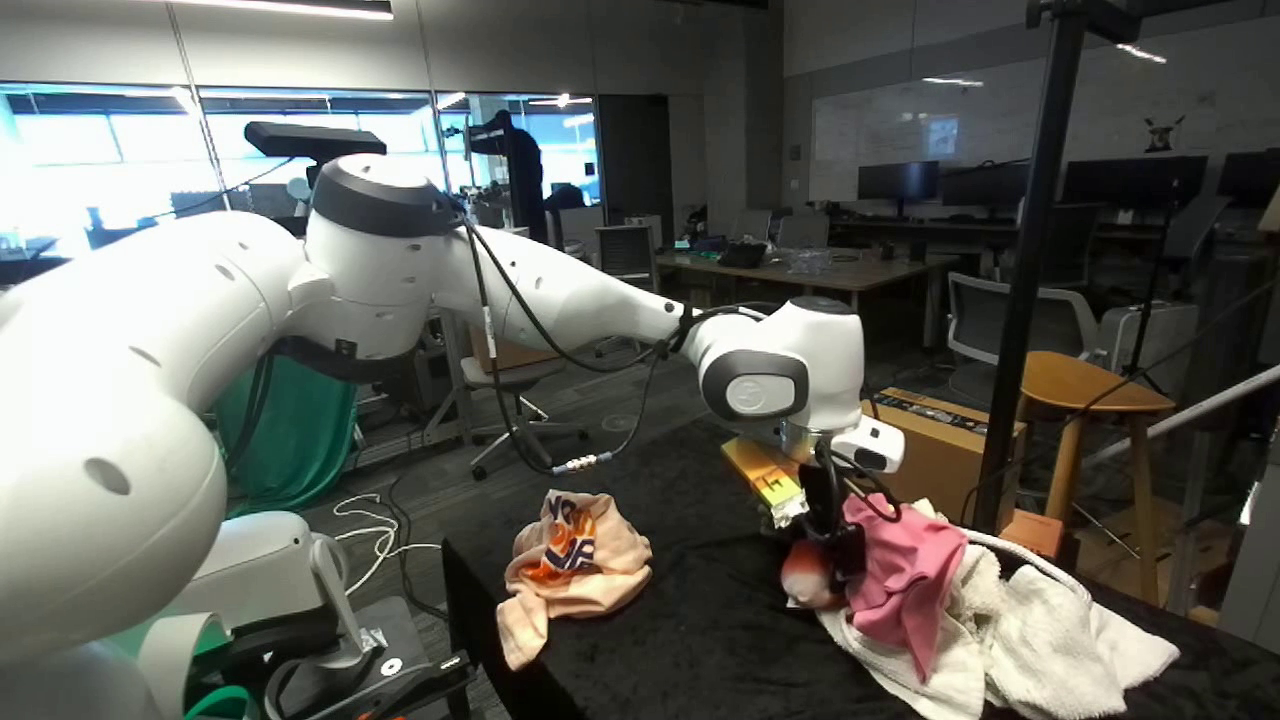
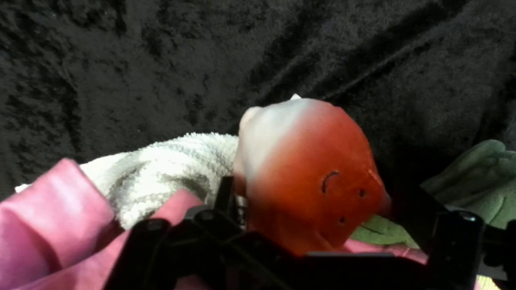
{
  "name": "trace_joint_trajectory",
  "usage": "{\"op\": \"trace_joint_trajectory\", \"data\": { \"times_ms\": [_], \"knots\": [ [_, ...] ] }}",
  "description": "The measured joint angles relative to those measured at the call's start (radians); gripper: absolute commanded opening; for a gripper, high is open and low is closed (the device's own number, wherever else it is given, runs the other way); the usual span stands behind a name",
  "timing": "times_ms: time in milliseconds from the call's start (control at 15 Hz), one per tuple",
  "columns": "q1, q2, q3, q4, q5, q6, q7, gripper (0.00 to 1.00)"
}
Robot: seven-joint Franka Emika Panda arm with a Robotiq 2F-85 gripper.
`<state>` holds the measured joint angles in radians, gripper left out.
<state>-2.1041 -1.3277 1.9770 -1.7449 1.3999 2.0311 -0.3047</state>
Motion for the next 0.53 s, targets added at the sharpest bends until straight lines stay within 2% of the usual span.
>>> {"op": "trace_joint_trajectory", "data": {
  "times_ms": [533],
  "knots": [
    [0.041,0.0,-0.037,-0.01,0.0,0.001,-0.001,1.0]
  ]
}}
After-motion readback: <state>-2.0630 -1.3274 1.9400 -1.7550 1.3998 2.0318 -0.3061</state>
